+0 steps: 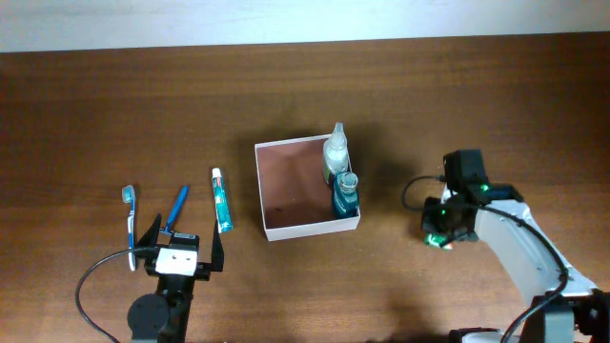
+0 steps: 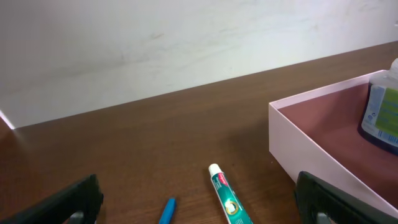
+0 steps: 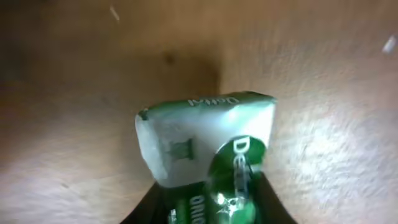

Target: Pack container

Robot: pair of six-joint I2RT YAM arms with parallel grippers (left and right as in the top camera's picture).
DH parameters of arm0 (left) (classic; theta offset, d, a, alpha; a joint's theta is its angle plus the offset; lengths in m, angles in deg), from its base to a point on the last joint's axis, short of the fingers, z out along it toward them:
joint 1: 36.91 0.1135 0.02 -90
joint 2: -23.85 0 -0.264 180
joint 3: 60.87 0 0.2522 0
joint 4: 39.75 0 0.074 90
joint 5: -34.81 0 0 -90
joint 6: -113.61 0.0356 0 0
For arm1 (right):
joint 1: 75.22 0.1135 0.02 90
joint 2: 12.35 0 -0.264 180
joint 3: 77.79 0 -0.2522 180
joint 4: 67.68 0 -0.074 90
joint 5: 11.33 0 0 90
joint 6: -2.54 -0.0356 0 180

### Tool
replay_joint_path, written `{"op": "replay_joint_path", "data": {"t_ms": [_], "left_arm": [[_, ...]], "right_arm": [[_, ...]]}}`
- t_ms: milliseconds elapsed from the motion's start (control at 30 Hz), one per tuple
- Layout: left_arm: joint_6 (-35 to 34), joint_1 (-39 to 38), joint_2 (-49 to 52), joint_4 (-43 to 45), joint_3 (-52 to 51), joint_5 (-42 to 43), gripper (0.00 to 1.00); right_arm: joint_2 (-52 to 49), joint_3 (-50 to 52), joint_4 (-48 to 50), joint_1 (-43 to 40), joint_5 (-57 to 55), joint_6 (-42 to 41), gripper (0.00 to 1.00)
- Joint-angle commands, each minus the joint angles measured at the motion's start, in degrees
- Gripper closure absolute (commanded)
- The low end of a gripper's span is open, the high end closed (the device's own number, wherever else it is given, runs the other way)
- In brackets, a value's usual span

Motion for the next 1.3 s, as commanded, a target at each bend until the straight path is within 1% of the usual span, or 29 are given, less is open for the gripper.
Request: {"op": "replay_joint_path", "data": {"t_ms": [0, 267, 767, 833, 867, 933, 1033, 1133, 1167, 1233, 1267], "left_arm": [[0.9, 0.3, -0.2, 0.0, -0.3, 0.6, 0.01], [0.9, 0.3, -0.2, 0.0, -0.3, 0.6, 0.01], [0.9, 0.3, -0.2, 0.0, -0.3, 0.6, 0.01], [0.9, 0.3, -0.2, 0.0, -0.3, 0.6, 0.01], [0.9, 0.3, -0.2, 0.0, -0.3, 0.6, 0.01], [0.9, 0.3, -0.2, 0.0, -0.3, 0.6, 0.01], [0.9, 0.3, -0.2, 0.0, -0.3, 0.6, 0.01], [0.9, 0.3, -0.2, 0.0, -0.3, 0.6, 0.01], [0.9, 0.3, -0.2, 0.0, -0.3, 0.6, 0.00], [0.9, 0.3, -0.2, 0.0, -0.3, 0.6, 0.01], [0.9, 0.3, -0.2, 0.0, -0.3, 0.6, 0.01]], "right_arm": [[0.7, -4.3, -2.6, -0.3, 0.3, -0.3, 0.78], [1.2, -11.1, -8.2, -0.3, 0.3, -0.3, 0.78], [1.1, -9.5, -8.3, -0.3, 0.2, -0.2, 0.77], [1.1, -7.8, -7.0, -0.3, -0.2, -0.2, 0.77], [1.1, -4.5, -3.7, -0.3, -0.2, -0.2, 0.78], [1.0, -1.2, 0.0, -0.3, -0.2, -0.3, 0.77], [0.7, 1.9, 3.3, -0.3, -0.2, -0.3, 0.78], [-0.7, 3.0, 4.7, -0.3, -0.2, -0.3, 0.77], [-1.1, 3.0, 4.8, -0.3, -0.2, -0.3, 0.71], [-1.7, 3.0, 4.9, -0.3, -0.2, -0.3, 0.51], [-1.7, 3.0, 4.9, -0.3, -0.2, -0.3, 0.45]]}}
